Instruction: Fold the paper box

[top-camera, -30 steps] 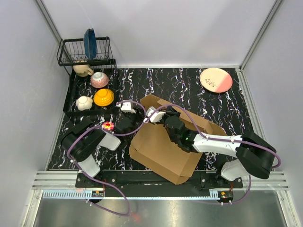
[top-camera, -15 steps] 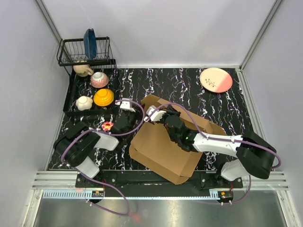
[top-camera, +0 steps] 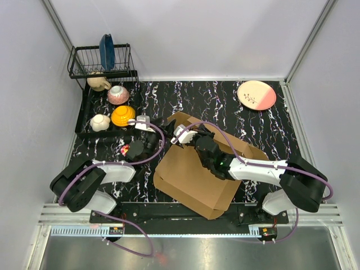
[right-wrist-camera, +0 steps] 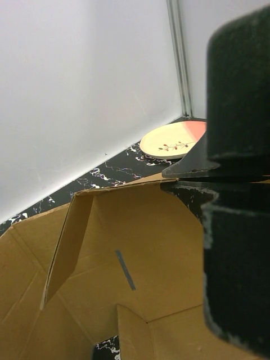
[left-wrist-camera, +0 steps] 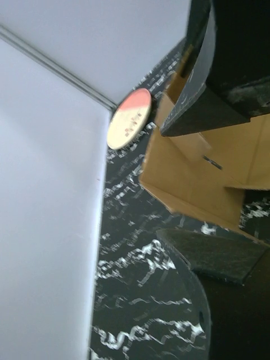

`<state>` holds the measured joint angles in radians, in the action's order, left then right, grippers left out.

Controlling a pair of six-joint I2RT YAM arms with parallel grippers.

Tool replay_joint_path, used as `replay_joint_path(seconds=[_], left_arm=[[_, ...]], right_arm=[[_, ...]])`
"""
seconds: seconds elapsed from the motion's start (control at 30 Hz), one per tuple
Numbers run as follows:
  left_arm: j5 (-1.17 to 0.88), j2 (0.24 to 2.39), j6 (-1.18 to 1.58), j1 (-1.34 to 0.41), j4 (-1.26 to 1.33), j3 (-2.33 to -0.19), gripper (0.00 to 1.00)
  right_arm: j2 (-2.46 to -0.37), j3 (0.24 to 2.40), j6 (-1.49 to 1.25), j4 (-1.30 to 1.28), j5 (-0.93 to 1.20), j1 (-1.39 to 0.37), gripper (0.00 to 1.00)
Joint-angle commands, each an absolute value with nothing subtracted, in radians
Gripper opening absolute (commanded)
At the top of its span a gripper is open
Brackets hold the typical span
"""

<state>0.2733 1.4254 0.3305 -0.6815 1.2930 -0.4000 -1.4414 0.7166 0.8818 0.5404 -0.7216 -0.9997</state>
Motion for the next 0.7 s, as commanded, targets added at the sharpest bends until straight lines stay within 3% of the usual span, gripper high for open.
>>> replay_joint_path(seconds=[0.0,0.27,0.47,0.67], left_arm=[[0.342,1.434,0.31,-0.68,1.478,-0.327,0.71],[0.373,1.593,0.298,-0.681,1.649,-0.259,0.74],[0.364,1.672,0.284,-0.67,1.667,-0.316,0.6],[0.333,1.706,0.281,-0.653,1.667,-0.368,0.58]], right_arm=[[-1.457,0.707,0.785,0.456,-0.719,-0.989,0.0],[-1.453,0.706,0.773,0.453,-0.707,-0.985,0.0],[-1.453,0.707,0.767,0.451,-0.701,-0.983,0.0],[-1.46,0.709,0.756,0.448,-0.696,-0.983,0.0]])
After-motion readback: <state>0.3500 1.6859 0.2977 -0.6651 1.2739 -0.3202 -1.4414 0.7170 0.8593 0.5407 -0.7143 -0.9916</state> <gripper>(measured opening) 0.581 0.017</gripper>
